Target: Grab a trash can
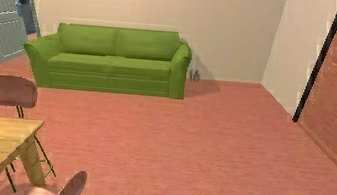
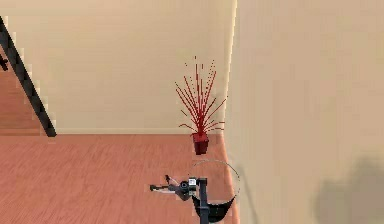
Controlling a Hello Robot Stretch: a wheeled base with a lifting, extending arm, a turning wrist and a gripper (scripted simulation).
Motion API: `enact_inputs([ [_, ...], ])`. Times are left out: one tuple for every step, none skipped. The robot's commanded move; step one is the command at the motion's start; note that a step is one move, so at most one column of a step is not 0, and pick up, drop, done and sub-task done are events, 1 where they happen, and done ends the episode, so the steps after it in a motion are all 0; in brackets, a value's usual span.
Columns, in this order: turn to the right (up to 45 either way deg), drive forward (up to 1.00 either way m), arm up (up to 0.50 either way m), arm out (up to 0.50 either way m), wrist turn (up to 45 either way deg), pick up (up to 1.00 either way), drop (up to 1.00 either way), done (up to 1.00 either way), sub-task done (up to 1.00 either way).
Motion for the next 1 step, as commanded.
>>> enact_inputs([
  [0.0, 0.0, 0.0, 0.0, 45.0, 0.0, 0.0, 0.0, 0.0],
])
